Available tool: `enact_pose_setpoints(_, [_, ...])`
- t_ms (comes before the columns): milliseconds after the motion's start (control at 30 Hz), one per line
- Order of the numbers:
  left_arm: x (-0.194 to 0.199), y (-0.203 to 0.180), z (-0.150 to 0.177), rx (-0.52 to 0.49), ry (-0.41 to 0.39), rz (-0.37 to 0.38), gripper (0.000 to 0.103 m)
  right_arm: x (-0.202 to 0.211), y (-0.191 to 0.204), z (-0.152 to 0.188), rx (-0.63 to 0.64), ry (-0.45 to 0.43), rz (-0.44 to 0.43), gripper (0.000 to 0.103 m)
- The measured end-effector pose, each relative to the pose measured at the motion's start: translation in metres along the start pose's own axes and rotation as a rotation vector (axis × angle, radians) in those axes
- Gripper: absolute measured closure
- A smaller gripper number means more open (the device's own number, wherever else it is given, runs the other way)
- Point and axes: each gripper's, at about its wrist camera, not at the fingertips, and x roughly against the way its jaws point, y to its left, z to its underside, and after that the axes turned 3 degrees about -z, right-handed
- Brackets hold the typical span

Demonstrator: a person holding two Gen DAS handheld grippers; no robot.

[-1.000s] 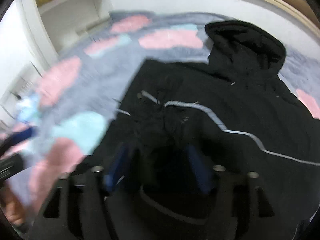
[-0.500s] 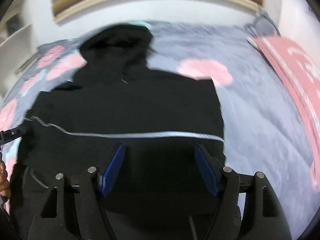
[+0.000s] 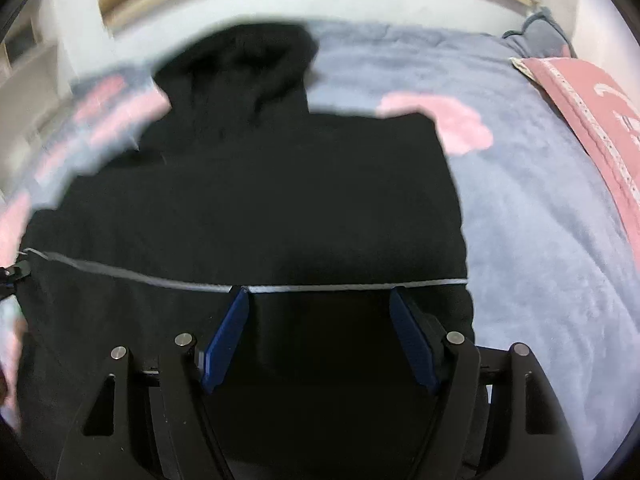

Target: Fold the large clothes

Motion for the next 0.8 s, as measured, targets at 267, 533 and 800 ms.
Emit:
enact_pose_setpoints(267, [0.063,-0.043,0.009,-0.207,-0.176,-0.187,0.04,0.012,-0.004,-0.009,-0.008,0.017,-0.016,0.025])
enact_pose_setpoints(533, [0.05,-0.114,0.002,-0.254,-0.242,-0.065,0.025,0.038,0.029,-0.05,-0.051,-0.127,-0.178,0.013])
enact_pose_setpoints(800, [-0.043,-0.099,0.031,-0.278,-0.23,-0.226,0.025,-0.02,0.065,-0.011,0.077,-0.182,-0.08,0.008])
